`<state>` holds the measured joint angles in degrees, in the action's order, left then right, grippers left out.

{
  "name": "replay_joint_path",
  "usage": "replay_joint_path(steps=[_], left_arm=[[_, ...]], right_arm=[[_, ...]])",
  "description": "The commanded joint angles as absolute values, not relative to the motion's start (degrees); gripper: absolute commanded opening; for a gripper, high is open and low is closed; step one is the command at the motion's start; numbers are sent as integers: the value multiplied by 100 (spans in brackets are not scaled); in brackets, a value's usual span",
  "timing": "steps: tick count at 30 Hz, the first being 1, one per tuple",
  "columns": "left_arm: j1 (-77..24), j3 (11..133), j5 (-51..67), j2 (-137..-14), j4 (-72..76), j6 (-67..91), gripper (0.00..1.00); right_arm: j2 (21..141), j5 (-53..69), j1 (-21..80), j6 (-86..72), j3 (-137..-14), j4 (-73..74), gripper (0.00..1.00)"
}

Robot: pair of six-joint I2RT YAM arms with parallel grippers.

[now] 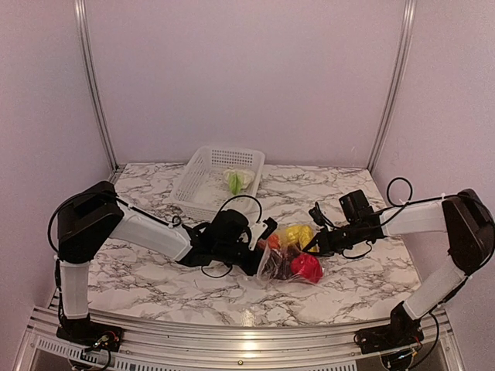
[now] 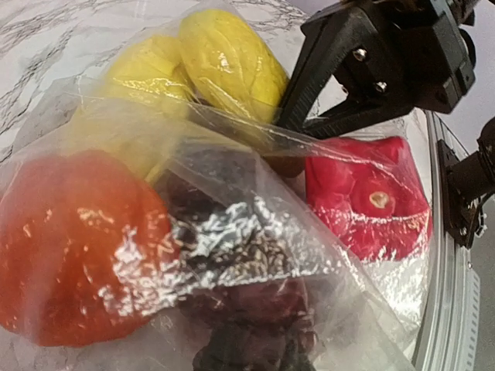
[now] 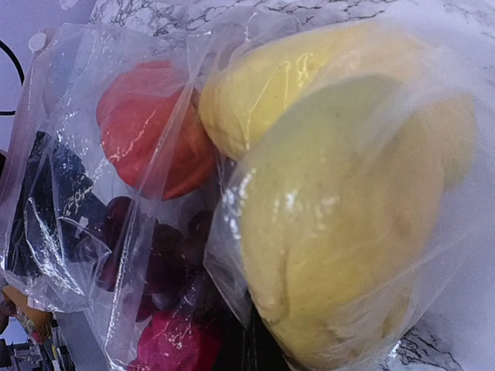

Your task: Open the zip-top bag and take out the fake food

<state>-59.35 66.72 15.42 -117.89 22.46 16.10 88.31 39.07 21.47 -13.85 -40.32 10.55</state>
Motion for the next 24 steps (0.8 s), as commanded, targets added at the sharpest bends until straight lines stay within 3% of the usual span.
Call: replay_joint_path(steps=[1, 3, 14, 24], left_arm=[[-5871, 6041, 1637, -11205, 2184, 1691, 6], [-5809, 5717, 1526, -10902, 2182, 1731, 0], [-5704, 4576, 1082, -9465, 2138, 2015, 0], [-5491, 4100, 592, -7452, 1520, 2214, 0]], right_arm=[[9017, 3498, 2073, -1345, -3895, 1786, 0], [8937, 3471, 1948, -1361, -3875, 1768, 0], [8640, 3352, 1497, -1536, -3628, 1600, 0], [8787, 3256, 1450, -1612, -3635, 1454, 0]])
